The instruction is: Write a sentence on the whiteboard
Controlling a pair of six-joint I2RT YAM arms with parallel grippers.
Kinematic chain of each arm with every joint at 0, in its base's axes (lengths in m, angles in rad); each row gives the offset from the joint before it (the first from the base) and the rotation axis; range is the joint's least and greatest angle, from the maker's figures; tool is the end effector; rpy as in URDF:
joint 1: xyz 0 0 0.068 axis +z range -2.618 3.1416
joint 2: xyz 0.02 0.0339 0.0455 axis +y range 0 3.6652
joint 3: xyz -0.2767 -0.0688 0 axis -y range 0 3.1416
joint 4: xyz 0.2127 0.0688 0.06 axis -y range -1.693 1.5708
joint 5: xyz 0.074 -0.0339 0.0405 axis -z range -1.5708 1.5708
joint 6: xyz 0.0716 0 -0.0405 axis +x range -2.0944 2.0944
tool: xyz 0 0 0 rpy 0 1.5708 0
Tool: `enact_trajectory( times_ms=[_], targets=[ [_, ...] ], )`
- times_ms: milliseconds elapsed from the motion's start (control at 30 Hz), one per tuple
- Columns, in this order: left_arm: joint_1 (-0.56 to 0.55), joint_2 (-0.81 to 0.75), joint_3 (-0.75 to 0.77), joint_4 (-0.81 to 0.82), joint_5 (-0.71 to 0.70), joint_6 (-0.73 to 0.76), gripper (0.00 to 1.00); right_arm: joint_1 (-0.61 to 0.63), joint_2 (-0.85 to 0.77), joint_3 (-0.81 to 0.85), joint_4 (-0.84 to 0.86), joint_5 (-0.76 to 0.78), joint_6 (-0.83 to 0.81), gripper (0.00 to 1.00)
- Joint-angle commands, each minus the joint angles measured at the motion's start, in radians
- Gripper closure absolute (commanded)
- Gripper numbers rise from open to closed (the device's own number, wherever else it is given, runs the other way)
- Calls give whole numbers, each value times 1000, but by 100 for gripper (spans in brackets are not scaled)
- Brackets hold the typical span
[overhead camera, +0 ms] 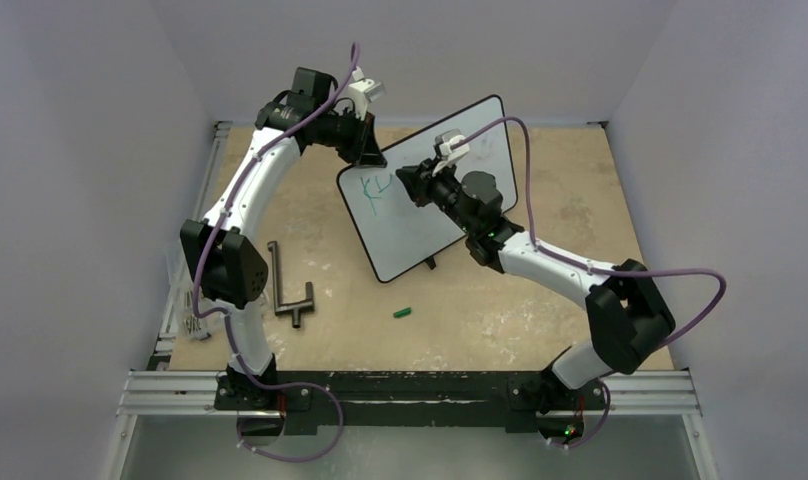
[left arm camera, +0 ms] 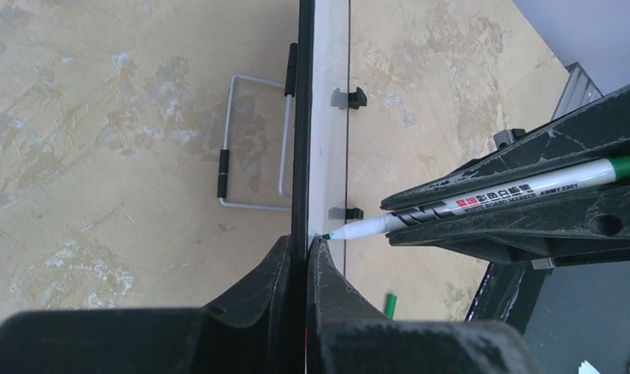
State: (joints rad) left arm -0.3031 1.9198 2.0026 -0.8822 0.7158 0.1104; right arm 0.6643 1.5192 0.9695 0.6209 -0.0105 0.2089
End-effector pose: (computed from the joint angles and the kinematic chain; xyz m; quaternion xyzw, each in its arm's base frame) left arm 0.3781 -0.1675 0.3591 0.3071 0.8223 -0.3570 0.3195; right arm 0.2859 0.2248 0.3402 -0.1576 0.6630 0.3127 0.6617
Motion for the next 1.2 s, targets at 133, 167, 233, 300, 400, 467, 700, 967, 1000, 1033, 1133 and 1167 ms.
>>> enact_trajectory(
  times_ms=[133,167,233,300,400,467,700,967,1000,1033,1133,1167],
  targets=[
    [-23,2,-30,-86,-130,50,100,-7,41,87,12,-30,-10,100],
    [-23,4,-30,-87,-130,48,100,-8,45,90,13,-38,-5,100],
    [-25,5,-29,-87,-130,48,100,-8,56,93,16,-55,4,100],
    [-25,7,-27,-86,-130,44,100,-8,61,92,23,-73,17,100],
    [-25,11,-25,-87,-130,41,100,-8,69,90,34,-96,31,100],
    [-25,11,-24,-87,-130,41,100,-8,71,87,37,-108,40,100],
    [-25,8,-21,-86,-134,40,100,-7,80,54,46,-144,65,100],
    [-25,5,-21,-87,-138,38,100,-7,62,-23,44,-126,58,100],
    [-25,5,-19,-87,-141,37,100,-7,60,-32,44,-125,58,100],
    [-25,4,-17,-88,-145,36,100,-6,59,-42,45,-122,57,100],
    [-25,3,-17,-89,-143,36,100,-7,51,-65,42,-108,57,100],
    [-25,5,-17,-89,-142,36,100,-7,49,-71,36,-104,58,100]
  ],
)
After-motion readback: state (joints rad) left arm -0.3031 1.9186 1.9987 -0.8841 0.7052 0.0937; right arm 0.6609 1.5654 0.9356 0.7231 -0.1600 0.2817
